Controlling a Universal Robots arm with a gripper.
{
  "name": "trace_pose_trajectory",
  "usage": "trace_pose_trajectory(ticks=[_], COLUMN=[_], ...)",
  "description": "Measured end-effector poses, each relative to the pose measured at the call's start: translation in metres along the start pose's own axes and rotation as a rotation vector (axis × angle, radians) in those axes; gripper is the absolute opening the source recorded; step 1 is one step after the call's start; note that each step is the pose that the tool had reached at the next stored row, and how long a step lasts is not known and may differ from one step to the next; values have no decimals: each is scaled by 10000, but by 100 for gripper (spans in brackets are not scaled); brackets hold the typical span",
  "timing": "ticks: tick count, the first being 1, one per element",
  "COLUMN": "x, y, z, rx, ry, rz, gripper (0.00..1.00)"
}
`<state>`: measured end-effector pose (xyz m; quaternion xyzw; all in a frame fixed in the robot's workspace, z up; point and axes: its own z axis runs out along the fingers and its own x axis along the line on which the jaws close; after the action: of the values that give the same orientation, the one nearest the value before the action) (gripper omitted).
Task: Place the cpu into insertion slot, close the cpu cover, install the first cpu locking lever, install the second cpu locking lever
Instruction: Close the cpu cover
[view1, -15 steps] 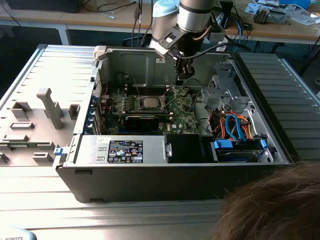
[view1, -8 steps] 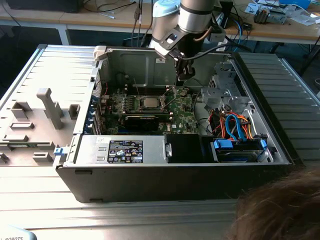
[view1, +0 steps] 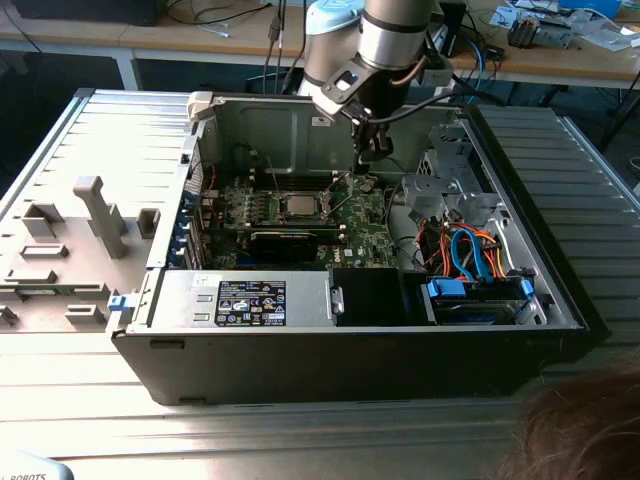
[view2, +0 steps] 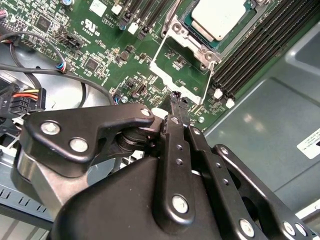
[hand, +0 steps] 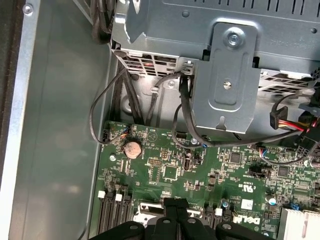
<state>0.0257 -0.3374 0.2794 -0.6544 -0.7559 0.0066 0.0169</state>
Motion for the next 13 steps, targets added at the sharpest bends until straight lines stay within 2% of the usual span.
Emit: trace_pose_trajectory(ticks=[10, 13], x=[-11, -13], y=[73, 86], z=[44, 82], rx=[2, 3], ry=[-3, -4], rz=[-157, -173], gripper=[11, 11])
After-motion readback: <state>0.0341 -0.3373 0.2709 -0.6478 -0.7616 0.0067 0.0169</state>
